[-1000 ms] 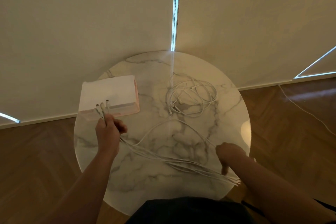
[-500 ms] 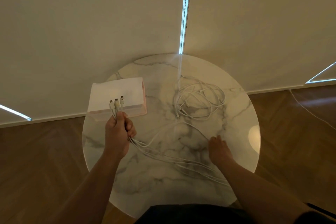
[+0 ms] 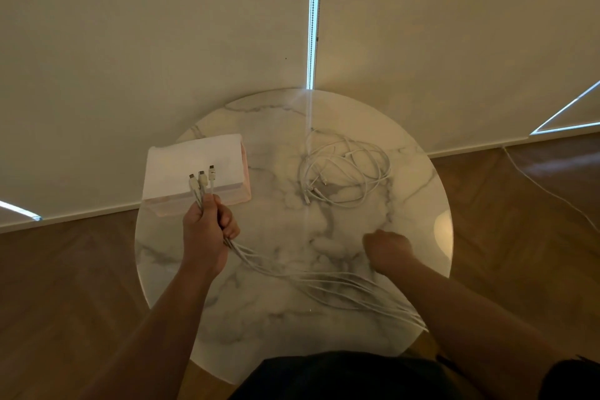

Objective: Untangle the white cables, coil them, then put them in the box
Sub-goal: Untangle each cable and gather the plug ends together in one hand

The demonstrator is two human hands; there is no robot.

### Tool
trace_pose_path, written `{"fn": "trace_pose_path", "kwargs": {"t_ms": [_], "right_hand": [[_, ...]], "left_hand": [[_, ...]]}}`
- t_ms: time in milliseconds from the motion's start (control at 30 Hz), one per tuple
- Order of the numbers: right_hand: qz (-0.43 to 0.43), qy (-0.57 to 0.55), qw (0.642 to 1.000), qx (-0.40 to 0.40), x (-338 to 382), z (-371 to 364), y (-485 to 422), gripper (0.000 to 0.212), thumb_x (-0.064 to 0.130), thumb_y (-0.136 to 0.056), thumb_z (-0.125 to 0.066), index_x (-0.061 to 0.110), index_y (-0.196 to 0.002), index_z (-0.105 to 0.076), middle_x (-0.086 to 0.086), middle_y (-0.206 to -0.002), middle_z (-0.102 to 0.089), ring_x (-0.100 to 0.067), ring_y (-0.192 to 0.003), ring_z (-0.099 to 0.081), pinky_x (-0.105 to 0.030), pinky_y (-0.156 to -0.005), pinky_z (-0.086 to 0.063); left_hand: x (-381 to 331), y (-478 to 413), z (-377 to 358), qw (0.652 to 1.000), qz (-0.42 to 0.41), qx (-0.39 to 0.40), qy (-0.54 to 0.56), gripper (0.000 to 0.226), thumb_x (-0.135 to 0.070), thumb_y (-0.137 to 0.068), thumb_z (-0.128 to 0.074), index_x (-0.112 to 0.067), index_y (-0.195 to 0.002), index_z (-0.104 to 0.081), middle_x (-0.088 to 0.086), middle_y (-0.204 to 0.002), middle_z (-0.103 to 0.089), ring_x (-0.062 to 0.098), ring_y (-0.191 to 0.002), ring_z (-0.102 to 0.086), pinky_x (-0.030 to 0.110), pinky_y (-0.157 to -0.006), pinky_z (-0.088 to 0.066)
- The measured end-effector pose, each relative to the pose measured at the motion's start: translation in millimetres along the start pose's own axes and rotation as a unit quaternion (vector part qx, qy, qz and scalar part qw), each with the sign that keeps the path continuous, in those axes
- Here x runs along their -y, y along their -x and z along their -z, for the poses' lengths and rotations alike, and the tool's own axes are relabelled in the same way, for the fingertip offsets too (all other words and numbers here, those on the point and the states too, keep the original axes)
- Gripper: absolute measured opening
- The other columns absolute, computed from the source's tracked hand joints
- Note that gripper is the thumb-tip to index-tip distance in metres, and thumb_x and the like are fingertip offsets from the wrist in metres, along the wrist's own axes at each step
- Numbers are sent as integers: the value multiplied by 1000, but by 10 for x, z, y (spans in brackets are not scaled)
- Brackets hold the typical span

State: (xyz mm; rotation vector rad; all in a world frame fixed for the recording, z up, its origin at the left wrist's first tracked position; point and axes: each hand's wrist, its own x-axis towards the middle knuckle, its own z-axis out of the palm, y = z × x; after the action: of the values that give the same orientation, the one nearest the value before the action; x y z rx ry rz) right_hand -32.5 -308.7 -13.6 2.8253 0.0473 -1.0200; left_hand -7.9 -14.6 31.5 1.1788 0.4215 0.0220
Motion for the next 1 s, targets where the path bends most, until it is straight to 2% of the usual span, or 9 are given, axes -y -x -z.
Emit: {"fn": "trace_pose_path", "kwargs": {"t_ms": [67,167,233,300,400,500,667,800,1000], "right_hand": [[108,-106,987,-45,336,155,-66,45,16,-90,-52,13,-134,-47,-12,-138,-48,-29,-129,-46,-36,-104,-40],[279,-286,917,-13,897,319,1,79,19,-83,-67,15,-151,-27,-7,-157,-25,-20,-144,-24,-27,-117,-20],[321,-344,883,-4,1230,350,81,86,30,-82,-73,18,-152,-24,-2,-158,-25,-16,-144,-24,-27,-117,-19],[305,-406,862,-9,1460,348,126,73,42,-80,-74,22,-143,-42,-1,-145,-47,-16,-130,-44,-33,-112,-34],[301,-448,841,-33,1547,328,126,17,32,-85,-68,16,-87,-65,-2,-86,-69,-9,-74,-60,-33,-75,-52],[265,-447,855,-7,1412,329,99,39,36,-91,-60,4,-68,-60,-2,-57,-58,-7,-48,-47,-24,-53,-39],[233,-309,921,40,1025,163,3,44,40,-90,-60,14,-56,-48,-3,-57,-49,-17,-55,-47,-28,-53,-35],[149,-160,966,136,413,-316,-25,42,40,-89,-53,2,-101,-65,-17,-108,-64,-31,-95,-62,-33,-74,-47],[111,-74,984,120,72,-480,-57,51,47,-93,-49,8,-127,-52,-15,-130,-56,-31,-115,-56,-34,-88,-45]], "left_hand": [[6,7,-53,1000,0,3,1,32,-24,-107,-31,-15,-79,-44,-3,-49,-35,9,-37,-27,19,-40,-24],[-24,42,-140,1000,1,6,11,32,-24,-107,-31,-15,-80,-45,-3,-49,-35,9,-37,-27,19,-40,-25],[-57,82,-195,1000,2,11,25,32,-24,-107,-31,-14,-80,-45,-3,-49,-34,9,-37,-27,19,-40,-26],[-89,107,-230,999,5,11,36,32,-24,-107,-31,-14,-79,-46,-3,-49,-34,8,-37,-27,18,-41,-25],[-128,79,-205,999,0,-5,41,33,-23,-107,-32,-15,-78,-46,-4,-48,-32,8,-37,-25,20,-41,-20],[-123,-2,-87,998,4,-40,46,34,-23,-107,-32,-17,-75,-45,-6,-48,-30,7,-38,-21,19,-40,-16],[-164,-187,165,996,-3,-76,52,36,-22,-106,-31,-21,-72,-43,-9,-47,-28,6,-39,-16,17,-40,-13],[-227,-334,384,993,0,-106,59,38,-22,-107,-28,-21,-71,-42,-11,-44,-28,13,-50,-7,18,-42,-11],[176,-194,284,994,52,-96,20,37,-26,-106,-32,-20,-71,-42,-11,-43,-27,4,-34,-19,16,-39,-12]]}}
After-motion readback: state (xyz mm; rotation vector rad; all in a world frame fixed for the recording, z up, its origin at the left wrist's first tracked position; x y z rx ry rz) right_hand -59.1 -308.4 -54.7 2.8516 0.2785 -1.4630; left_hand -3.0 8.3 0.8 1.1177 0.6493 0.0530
